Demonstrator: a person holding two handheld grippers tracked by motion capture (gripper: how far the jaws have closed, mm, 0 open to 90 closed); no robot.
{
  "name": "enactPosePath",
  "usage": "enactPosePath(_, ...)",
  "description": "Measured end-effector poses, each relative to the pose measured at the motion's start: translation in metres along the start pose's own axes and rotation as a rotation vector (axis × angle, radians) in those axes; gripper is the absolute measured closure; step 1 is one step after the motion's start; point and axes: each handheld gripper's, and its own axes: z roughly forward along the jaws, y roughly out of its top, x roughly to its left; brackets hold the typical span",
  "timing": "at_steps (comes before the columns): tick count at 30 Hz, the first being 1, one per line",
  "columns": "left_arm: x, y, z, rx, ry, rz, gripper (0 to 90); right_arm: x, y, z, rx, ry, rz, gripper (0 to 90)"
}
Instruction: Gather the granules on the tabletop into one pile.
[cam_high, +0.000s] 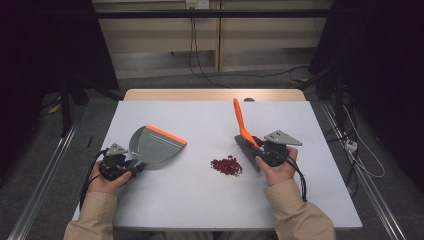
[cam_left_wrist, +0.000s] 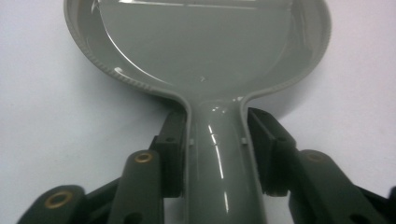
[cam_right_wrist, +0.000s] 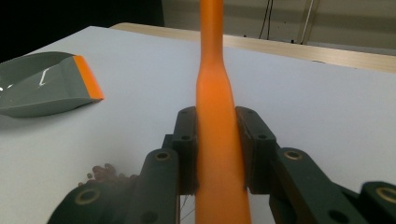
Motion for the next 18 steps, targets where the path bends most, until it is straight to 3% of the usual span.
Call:
enactPosePath(7,0.003,0.000,0.000,-0.007,-0.008,0.003,62.8,0.001,-0.001,0.001,0.006,0.004,-0.006,71.4)
enactPosePath(11,0.002,0.000,-0.007,-0.024,-0.018,0.015,63.1,0.001,-0.001,0.001,0.003,0.008,0.002,71.4)
enactPosePath(12,0.001,0.001,-0.009,-0.025,-0.018,0.034,63.2,0.000,-0.001,0.000,0.001,0.007,0.005,71.4)
enactPosePath(18,-0.006,0.004,-0.018,-0.038,-0.083,0.077,63.1,-0.001,-0.001,0.000,0.002,0.002,0.002,71.4)
